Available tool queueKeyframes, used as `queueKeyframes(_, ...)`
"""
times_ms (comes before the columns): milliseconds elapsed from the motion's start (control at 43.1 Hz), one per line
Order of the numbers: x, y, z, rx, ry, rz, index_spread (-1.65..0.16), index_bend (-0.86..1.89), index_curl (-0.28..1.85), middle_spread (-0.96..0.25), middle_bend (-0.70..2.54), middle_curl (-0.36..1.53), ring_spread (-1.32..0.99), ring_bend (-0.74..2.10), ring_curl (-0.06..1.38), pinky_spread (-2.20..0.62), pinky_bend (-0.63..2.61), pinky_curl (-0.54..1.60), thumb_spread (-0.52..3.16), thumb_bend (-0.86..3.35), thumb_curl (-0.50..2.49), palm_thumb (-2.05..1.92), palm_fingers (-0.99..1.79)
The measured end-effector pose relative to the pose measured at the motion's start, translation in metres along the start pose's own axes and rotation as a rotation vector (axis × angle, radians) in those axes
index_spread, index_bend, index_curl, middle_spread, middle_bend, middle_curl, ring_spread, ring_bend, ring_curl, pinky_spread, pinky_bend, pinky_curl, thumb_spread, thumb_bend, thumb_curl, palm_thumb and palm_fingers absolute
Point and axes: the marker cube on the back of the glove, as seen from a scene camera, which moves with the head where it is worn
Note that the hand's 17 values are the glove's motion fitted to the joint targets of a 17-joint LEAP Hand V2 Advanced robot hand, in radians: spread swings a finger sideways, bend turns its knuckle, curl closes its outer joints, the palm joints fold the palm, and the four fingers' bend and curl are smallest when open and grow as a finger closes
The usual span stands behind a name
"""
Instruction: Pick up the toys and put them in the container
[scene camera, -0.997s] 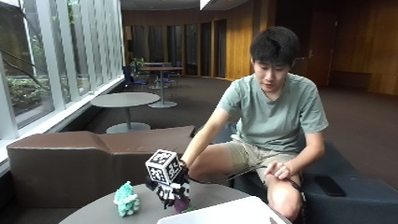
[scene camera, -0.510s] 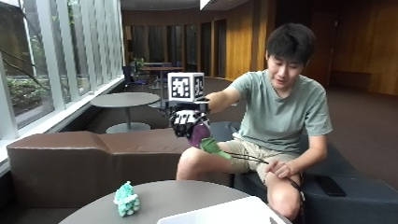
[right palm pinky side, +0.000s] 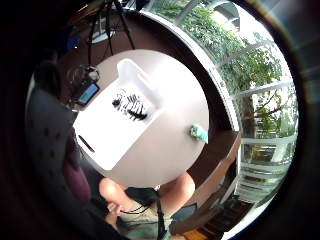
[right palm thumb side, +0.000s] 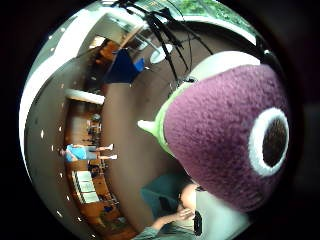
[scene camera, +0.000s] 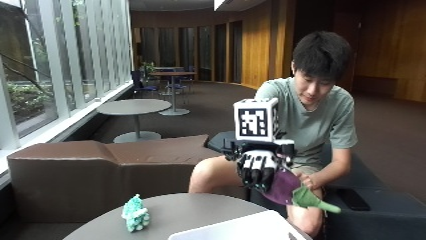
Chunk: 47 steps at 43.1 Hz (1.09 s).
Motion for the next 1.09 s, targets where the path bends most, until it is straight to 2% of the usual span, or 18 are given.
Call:
queueKeyframes(116, 0.001, 0.000, 0.039, -0.253, 0.115, 0.037, -0.40, 0.65, 0.89, -0.31, 0.95, 0.93, -0.39, 1.31, 0.74, -0.33, 1.26, 0.56, 0.44, 0.04, 0.97, 0.66, 0.71)
queueKeyframes(162, 0.005, 0.003, 0.050, -0.390, 0.128, 0.059, -0.37, 0.42, 0.85, -0.32, 0.77, 0.89, -0.38, 1.36, 0.75, -0.33, 1.32, 0.57, 0.56, 0.00, 0.95, 0.60, 0.37)
queueKeyframes(209, 0.010, 0.006, 0.055, -0.509, 0.123, 0.068, -0.32, 0.29, 0.84, -0.30, 0.71, 0.87, -0.35, 1.27, 0.75, -0.30, 1.32, 0.59, 0.74, -0.07, 0.89, 0.43, -0.02)
queueKeyframes(232, 0.013, 0.007, 0.055, -0.544, 0.115, 0.068, -0.29, 0.19, 0.81, -0.25, 0.61, 0.83, -0.32, 1.16, 0.73, -0.25, 1.36, 0.61, 0.80, -0.09, 0.86, 0.38, -0.34)
queueKeyframes(255, 0.015, 0.007, 0.054, -0.561, 0.106, 0.067, -0.27, 0.13, 0.77, -0.23, 0.55, 0.80, -0.29, 1.10, 0.71, -0.23, 1.36, 0.59, 0.85, -0.08, 0.83, 0.34, -0.38)
queueKeyframes(278, 0.018, 0.008, 0.051, -0.562, 0.098, 0.067, -0.24, 0.08, 0.72, -0.17, 0.41, 0.75, -0.24, 0.92, 0.66, -0.18, 1.40, 0.58, 0.88, -0.10, 0.80, 0.28, -0.61)
queueKeyframes(371, 0.034, 0.012, 0.031, -0.493, 0.082, 0.078, -0.18, 0.02, 0.56, -0.06, 0.20, 0.65, -0.14, 0.67, 0.55, -0.09, 1.36, 0.52, 1.01, -0.06, 0.72, 0.20, -0.56)
queueKeyframes(464, 0.059, 0.020, 0.001, -0.424, 0.083, 0.096, -0.14, 0.01, 0.48, 0.01, 0.12, 0.59, -0.08, 0.53, 0.48, -0.04, 1.29, 0.48, 1.10, -0.04, 0.65, 0.15, -0.48)
queueKeyframes(649, 0.133, 0.040, -0.063, -0.268, 0.081, 0.155, -0.12, 0.04, 0.37, 0.06, 0.11, 0.49, -0.01, 0.41, 0.42, 0.02, 1.14, 0.42, 1.20, -0.04, 0.55, 0.06, -0.38)
queueKeyframes(765, 0.204, 0.059, -0.079, -0.183, 0.120, 0.173, -0.12, 0.05, 0.32, 0.06, 0.14, 0.46, 0.01, 0.36, 0.40, 0.03, 1.05, 0.39, 1.23, -0.02, 0.51, 0.05, -0.32)
queueKeyframes(881, 0.282, 0.087, -0.061, -0.137, 0.145, 0.159, -0.15, 0.10, 0.30, 0.04, 0.16, 0.44, 0.02, 0.32, 0.38, 0.04, 0.90, 0.35, 1.28, -0.01, 0.47, 0.05, -0.27)
queueKeyframes(1090, 0.409, 0.102, 0.047, -0.301, 0.073, 0.242, -0.17, 0.10, 0.28, 0.02, 0.16, 0.41, 0.02, 0.18, 0.35, 0.05, 0.75, 0.30, 1.34, 0.00, 0.44, 0.09, -0.24)
